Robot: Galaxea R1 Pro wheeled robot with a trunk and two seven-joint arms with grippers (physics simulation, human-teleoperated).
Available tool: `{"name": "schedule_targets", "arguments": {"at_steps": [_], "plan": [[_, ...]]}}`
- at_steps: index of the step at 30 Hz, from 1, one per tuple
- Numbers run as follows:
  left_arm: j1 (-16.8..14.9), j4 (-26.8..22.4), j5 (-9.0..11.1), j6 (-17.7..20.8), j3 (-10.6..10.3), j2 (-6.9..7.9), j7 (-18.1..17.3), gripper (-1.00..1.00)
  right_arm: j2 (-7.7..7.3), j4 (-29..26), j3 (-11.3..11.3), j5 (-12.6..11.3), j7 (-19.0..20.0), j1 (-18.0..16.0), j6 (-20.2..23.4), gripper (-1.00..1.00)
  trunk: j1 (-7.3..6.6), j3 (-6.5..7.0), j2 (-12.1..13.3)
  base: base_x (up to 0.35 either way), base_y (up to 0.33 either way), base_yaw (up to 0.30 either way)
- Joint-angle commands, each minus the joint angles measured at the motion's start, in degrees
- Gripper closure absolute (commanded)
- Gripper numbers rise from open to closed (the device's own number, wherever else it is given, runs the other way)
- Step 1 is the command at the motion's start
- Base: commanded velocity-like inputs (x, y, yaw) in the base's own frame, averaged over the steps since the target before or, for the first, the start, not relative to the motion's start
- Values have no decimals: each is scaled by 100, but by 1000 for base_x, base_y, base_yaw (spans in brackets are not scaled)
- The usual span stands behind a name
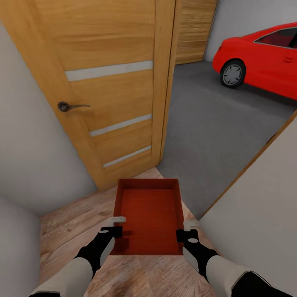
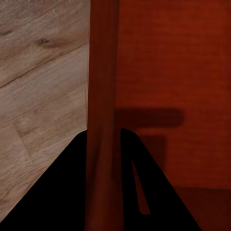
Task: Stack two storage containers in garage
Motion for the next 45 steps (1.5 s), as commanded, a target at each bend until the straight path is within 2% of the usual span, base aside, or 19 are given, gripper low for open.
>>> {"name": "schedule_targets", "arguments": {"at_steps": [1,15,38,45], "plan": [[-4,-376,-27,43,99,41,34,100,-3,229,127,-65,0,-1,-13,100,1,-6,-5,0,0,-245],[-4,-376,-27,45,96,36,43,100,-3,229,126,-65,0,-1,-13,100,1,-6,-5,0,0,-245],[-4,-385,-27,51,91,32,-1,100,-3,229,127,-65,0,-1,-12,100,1,-6,-5,213,186,-12],[-4,-385,-36,50,95,33,7,100,-2,229,127,-68,0,0,-13,100,1,-6,-5,101,60,-178]]}}
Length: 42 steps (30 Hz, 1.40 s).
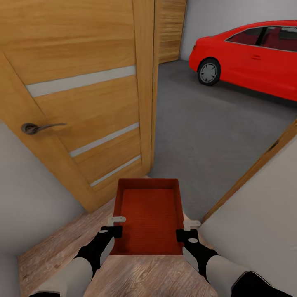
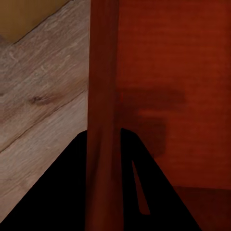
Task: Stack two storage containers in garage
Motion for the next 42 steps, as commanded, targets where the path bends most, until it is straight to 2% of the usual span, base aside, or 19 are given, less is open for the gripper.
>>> {"name": "schedule_targets", "arguments": {"at_steps": [1,26,31,42], "plan": [[-4,-365,5,40,67,33,26,100,-3,237,137,-68,1,-1,-10,100,1,-6,-5,10,4,-237],[-4,-365,11,40,66,34,32,100,-3,237,137,-67,1,-2,-10,100,1,-6,-5,1,0,-237],[-4,-365,13,40,63,32,19,100,-3,237,137,-66,1,-2,-10,100,1,-6,-5,56,62,-51],[-4,-365,13,49,61,32,18,100,-3,237,136,-71,1,-2,-10,100,1,-6,-5,174,258,-2]]}}
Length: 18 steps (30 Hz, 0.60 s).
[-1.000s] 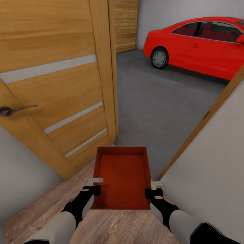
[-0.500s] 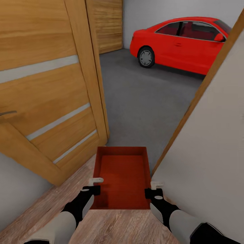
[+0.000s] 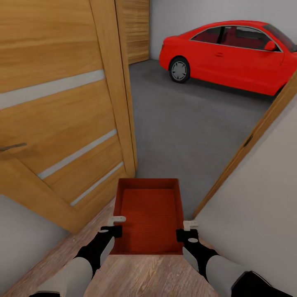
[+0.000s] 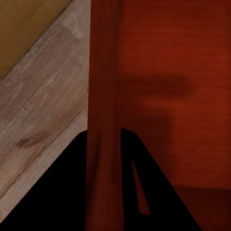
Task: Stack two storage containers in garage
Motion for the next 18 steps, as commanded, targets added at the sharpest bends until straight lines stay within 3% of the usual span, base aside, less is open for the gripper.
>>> {"name": "schedule_targets", "arguments": {"at_steps": [1,6,18], "plan": [[-5,-340,19,36,62,30,20,100,-4,246,142,-69,-2,0,-9,100,3,-6,-5,183,275,0],[-5,-340,19,29,63,30,24,100,1,246,143,-67,-2,0,-9,100,3,-6,-5,124,182,-70],[-5,-340,12,27,64,30,45,100,-3,246,142,-68,-2,0,-9,100,3,-6,-5,4,6,-238]]}}
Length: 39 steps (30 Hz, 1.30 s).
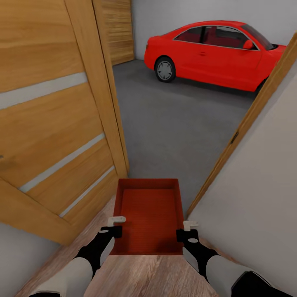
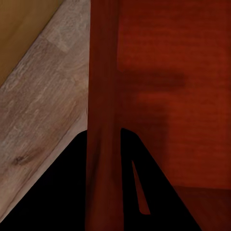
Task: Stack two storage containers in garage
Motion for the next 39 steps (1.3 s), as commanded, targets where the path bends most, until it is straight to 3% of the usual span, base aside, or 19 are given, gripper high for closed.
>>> {"name": "schedule_targets", "arguments": {"at_steps": [1,12,30,39], "plan": [[-4,-372,-16,42,79,32,31,100,-3,233,130,-67,0,-1,-12,100,1,-6,-5,0,0,-245],[-4,-372,-9,48,77,32,11,100,-3,233,131,-68,0,-1,-12,100,1,-6,-5,0,16,-174],[-4,-372,-8,51,76,32,6,100,-3,233,132,-66,0,-1,-12,100,1,-6,-5,81,277,-2],[-4,-372,-17,42,79,32,7,100,-3,233,132,-69,0,-1,-12,100,1,-6,-5,12,39,-164]]}}
